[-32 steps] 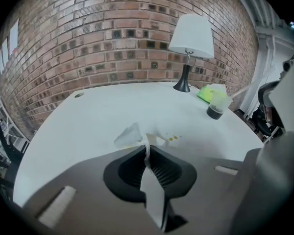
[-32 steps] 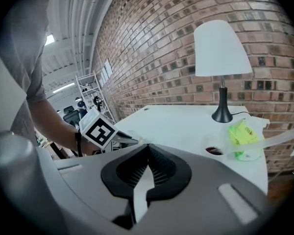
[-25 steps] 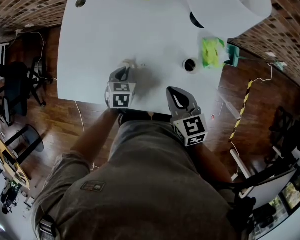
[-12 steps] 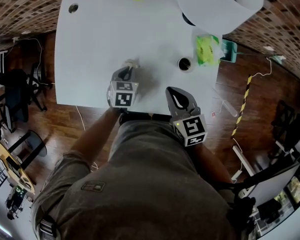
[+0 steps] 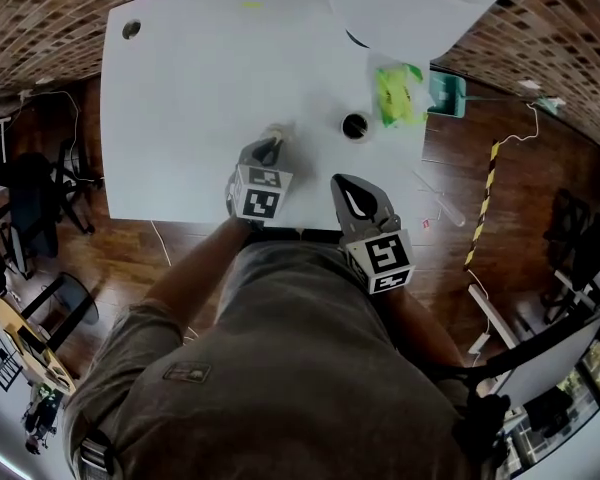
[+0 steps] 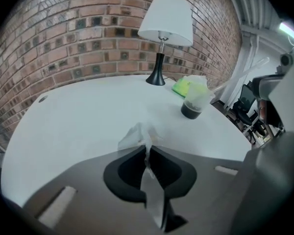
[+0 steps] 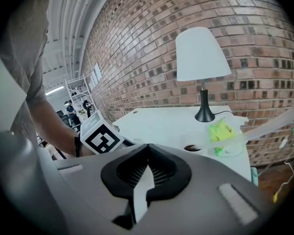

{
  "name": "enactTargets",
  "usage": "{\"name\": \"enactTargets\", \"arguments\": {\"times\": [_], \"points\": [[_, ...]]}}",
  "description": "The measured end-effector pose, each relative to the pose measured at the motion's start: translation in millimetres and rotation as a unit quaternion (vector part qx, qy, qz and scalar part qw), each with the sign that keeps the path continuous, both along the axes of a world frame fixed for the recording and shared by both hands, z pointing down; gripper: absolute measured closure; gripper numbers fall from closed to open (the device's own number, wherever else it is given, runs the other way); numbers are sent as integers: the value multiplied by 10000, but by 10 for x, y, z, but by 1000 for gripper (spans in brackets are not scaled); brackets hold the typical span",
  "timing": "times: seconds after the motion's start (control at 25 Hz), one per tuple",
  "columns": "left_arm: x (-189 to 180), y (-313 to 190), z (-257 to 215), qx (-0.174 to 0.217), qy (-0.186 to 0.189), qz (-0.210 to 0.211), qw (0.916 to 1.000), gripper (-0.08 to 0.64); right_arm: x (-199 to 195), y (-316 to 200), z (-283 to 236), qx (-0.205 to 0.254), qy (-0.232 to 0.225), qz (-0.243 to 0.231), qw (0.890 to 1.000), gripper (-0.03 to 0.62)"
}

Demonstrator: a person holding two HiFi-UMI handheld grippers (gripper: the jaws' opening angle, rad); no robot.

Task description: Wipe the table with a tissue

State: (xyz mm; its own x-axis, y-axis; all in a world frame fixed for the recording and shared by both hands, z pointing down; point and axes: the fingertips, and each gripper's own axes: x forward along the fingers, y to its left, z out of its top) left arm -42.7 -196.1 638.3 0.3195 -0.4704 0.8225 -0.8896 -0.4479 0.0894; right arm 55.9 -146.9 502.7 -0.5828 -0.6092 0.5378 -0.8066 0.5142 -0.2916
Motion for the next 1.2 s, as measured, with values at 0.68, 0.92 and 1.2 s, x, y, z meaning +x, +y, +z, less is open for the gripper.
{"name": "enactTargets", "arguments": {"times": [0.68, 0.92, 1.2], "points": [[-517, -57, -2, 4, -171, -595, 9981, 535, -182, -48, -40, 65, -47, -270, 9996, 581], [-796, -86, -11, -2, -250, -840, 9961, 535, -284, -66, -75, 99, -64, -317, 9994, 581], [-573, -128, 3, 49, -250, -573, 9980, 537, -167, -57, -95, 134, 11, -137, 9998, 581]]}}
